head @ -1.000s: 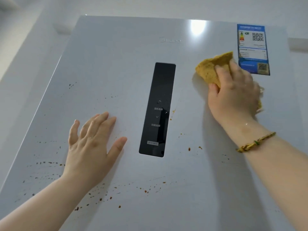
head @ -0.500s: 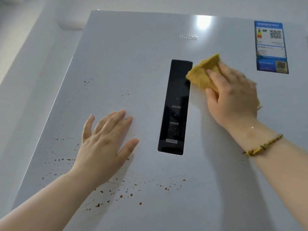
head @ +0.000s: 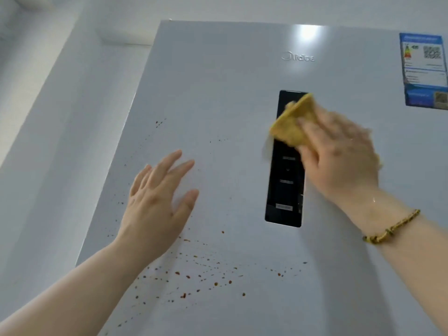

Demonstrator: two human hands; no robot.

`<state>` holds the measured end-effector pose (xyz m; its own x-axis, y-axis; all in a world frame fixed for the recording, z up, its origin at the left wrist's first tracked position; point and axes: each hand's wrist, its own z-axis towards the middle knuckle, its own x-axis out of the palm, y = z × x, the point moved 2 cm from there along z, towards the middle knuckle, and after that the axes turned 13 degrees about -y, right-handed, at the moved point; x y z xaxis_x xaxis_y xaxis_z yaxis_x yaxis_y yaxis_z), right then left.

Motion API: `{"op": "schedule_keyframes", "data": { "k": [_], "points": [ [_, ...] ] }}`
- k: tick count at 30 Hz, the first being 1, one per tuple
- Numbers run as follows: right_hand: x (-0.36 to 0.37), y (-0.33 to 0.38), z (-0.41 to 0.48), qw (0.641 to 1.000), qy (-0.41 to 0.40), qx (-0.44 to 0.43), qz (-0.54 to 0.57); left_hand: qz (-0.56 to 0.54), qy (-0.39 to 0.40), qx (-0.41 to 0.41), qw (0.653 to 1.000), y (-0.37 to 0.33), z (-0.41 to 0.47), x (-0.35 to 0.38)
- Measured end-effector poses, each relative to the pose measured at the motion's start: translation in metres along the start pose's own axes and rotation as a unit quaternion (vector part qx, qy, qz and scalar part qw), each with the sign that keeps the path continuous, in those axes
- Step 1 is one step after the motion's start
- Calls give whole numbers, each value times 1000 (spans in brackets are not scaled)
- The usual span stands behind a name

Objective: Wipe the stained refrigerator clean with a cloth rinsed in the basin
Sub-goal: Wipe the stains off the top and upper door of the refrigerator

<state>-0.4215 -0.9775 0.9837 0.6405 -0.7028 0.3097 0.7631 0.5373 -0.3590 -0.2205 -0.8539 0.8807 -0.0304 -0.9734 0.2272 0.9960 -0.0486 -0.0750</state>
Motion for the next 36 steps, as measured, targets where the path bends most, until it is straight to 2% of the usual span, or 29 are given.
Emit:
{"op": "schedule_keyframes", "data": {
  "k": [1, 2, 3, 5, 7, 8, 11, 13, 15, 18, 19, 20, 22, 24, 26, 28, 30, 34, 36],
  "points": [
    [0, 3, 5, 996, 14, 90, -7, 11, -12, -20, 1000, 6, 2, -5],
    [0, 12, 5, 990, 14, 137, -12, 23, -19, -48, 998, 13, 3, -10],
    [-1, 26, 0, 992, 4, 126, -13, 29, -19, -88, 996, 22, 5, -15],
    [0, 61, -22, 1000, -16, -1, -6, 36, -5, -160, 986, 41, 4, -23],
    [0, 92, -54, 990, -13, -137, 27, 45, 11, -198, 979, 57, 1, -28],
    [-2, 103, -64, 983, -2, -180, 40, 49, 16, -211, 976, 65, 0, -31],
    [-4, 109, -61, 967, 14, -244, 74, 37, 29, -275, 960, 85, -3, -40],
    [2, 99, -42, 963, 13, -262, 58, 1, 49, -330, 943, 93, -6, -43],
    [12, 86, -12, 981, 4, -195, 20, -53, 70, -380, 921, 97, -9, -46],
    [18, 80, 24, 999, 47, 27, 2, -115, 105, -416, 896, 100, -12, -46],
    [19, 87, 26, 997, 46, 67, -5, -129, 106, -425, 890, 101, -12, -47],
    [18, 98, 21, 997, 37, 59, -14, -141, 104, -433, 884, 101, -11, -47],
    [15, 127, -3, 998, 19, -44, -28, -150, 103, -439, 880, 101, -11, -47],
    [13, 153, -34, 987, 29, -156, 12, -169, 101, -446, 873, 100, -11, -48],
    [10, 163, -43, 972, 48, -221, 71, -203, 106, -453, 862, 98, -9, -51],
    [15, 157, -31, 964, 53, -250, 79, -215, 128, -449, 858, 101, -9, -55],
    [23, 147, -7, 973, 50, -221, 48, -209, 144, -451, 856, 108, -10, -60],
    [32, 136, 31, 998, 59, -18, 17, -185, 155, -478, 844, 120, -18, -68],
    [31, 149, 26, 998, 40, 31, 24, -182, 169, -482, 840, 123, -24, -73]
  ]
}}
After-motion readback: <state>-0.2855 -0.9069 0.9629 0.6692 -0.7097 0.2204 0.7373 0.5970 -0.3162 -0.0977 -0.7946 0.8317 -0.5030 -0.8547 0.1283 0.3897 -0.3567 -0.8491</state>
